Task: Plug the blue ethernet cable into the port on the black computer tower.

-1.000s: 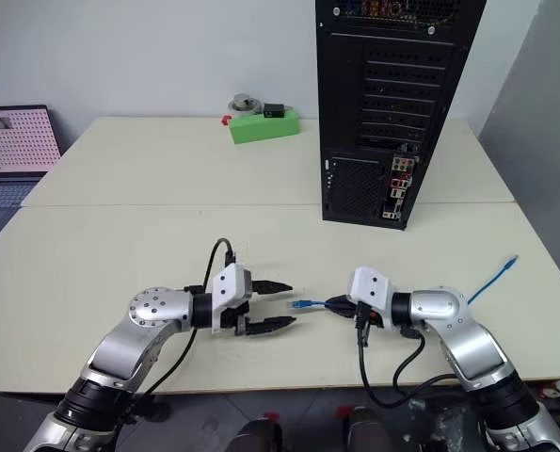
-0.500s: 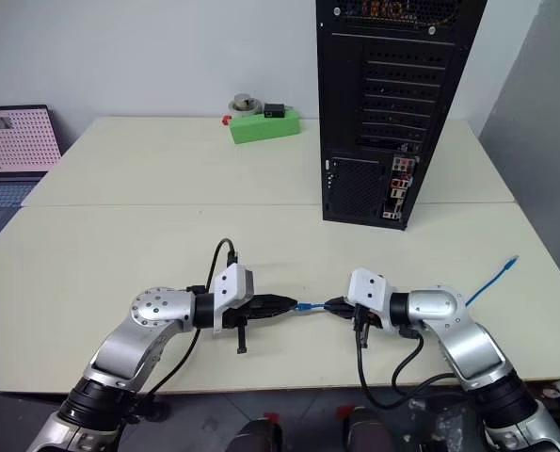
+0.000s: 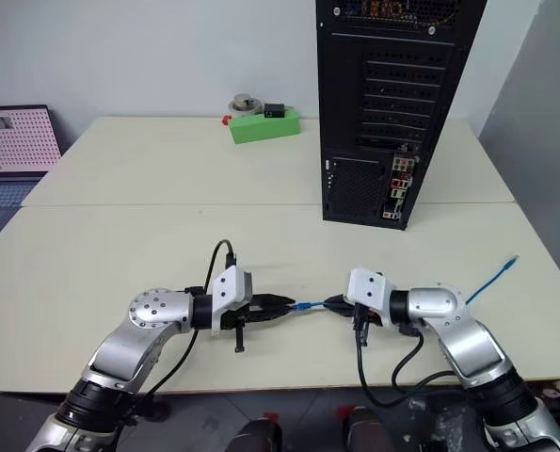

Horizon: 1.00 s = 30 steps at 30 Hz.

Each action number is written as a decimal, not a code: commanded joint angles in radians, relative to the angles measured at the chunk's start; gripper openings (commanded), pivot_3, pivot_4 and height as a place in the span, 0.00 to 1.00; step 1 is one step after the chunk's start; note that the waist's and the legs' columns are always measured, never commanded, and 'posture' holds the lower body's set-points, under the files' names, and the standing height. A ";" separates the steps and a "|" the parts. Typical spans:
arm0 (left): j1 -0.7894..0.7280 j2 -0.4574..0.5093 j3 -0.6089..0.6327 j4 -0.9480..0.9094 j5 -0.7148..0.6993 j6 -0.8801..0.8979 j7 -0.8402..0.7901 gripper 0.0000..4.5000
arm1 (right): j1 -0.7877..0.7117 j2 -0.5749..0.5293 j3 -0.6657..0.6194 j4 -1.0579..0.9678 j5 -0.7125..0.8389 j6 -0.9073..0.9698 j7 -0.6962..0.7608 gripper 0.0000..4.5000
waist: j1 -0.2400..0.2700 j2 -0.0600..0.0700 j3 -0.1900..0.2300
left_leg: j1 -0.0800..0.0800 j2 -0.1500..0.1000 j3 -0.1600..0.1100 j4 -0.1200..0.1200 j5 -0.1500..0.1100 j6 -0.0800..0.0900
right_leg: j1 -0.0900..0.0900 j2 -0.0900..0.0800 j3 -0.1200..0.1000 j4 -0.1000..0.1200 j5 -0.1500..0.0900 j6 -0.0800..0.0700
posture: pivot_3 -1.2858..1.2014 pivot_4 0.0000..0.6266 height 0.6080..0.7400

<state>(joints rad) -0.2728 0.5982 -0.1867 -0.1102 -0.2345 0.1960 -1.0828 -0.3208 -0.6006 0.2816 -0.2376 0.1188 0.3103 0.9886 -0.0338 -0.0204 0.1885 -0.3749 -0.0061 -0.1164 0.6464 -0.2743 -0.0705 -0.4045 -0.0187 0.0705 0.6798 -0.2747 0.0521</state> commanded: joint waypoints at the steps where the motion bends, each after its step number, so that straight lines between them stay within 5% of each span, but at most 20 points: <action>1: 0.009 0.012 0.020 -0.017 -0.019 -0.012 -0.011 0.35 | -0.012 -0.008 -0.011 -0.020 -0.002 -0.023 -0.001 0.00 | 0.001 0.000 0.000 | 0.000 0.000 0.000 0.000 0.000 0.000 | 0.000 0.000 0.000 0.000 0.000 0.000 | 0.52 0.24 1.00; 4: 0.014 0.016 0.017 -0.014 -0.008 -0.035 -0.011 0.49 | -0.014 -0.008 -0.012 -0.018 -0.003 -0.024 0.001 0.00 | 0.001 0.000 0.000 | 0.000 0.000 0.000 0.000 0.000 0.000 | 0.000 0.000 0.000 0.000 0.000 0.000 | 0.52 0.24 1.00; 18: -0.012 -0.028 -0.018 0.009 0.015 -0.055 0.002 0.49 | -0.023 -0.006 -0.011 -0.030 0.002 -0.012 0.011 0.00 | 0.001 0.000 0.000 | 0.000 0.000 0.000 0.000 0.000 0.000 | 0.000 0.000 0.000 0.000 0.000 0.000 | 0.52 0.24 1.00; 27: -0.028 -0.047 -0.027 0.026 0.034 -0.069 0.020 0.08 | -0.022 -0.009 -0.013 -0.043 0.006 -0.005 0.016 0.00 | 0.001 0.000 0.000 | 0.000 0.000 0.000 0.000 0.000 0.000 | 0.000 0.000 0.000 0.000 0.000 0.000 | 0.52 0.24 1.00; 30: -0.030 -0.054 -0.025 0.029 0.038 -0.072 0.024 0.06 | -0.025 -0.010 -0.012 -0.043 0.006 -0.004 0.017 0.00 | 0.001 0.000 0.000 | 0.000 0.000 0.000 0.000 0.000 0.000 | 0.000 0.000 0.000 0.000 0.000 0.000 | 0.52 0.24 1.00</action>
<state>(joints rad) -0.2871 0.5505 -0.2112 -0.0676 -0.1958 0.1445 -1.0707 -0.3275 -0.6088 0.2794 -0.2364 0.1091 0.3119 0.9990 -0.0332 -0.0204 0.1885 -0.3751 -0.0062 -0.1167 0.6465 -0.2743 -0.0705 -0.4045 -0.0187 0.0703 0.6798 -0.2747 0.0521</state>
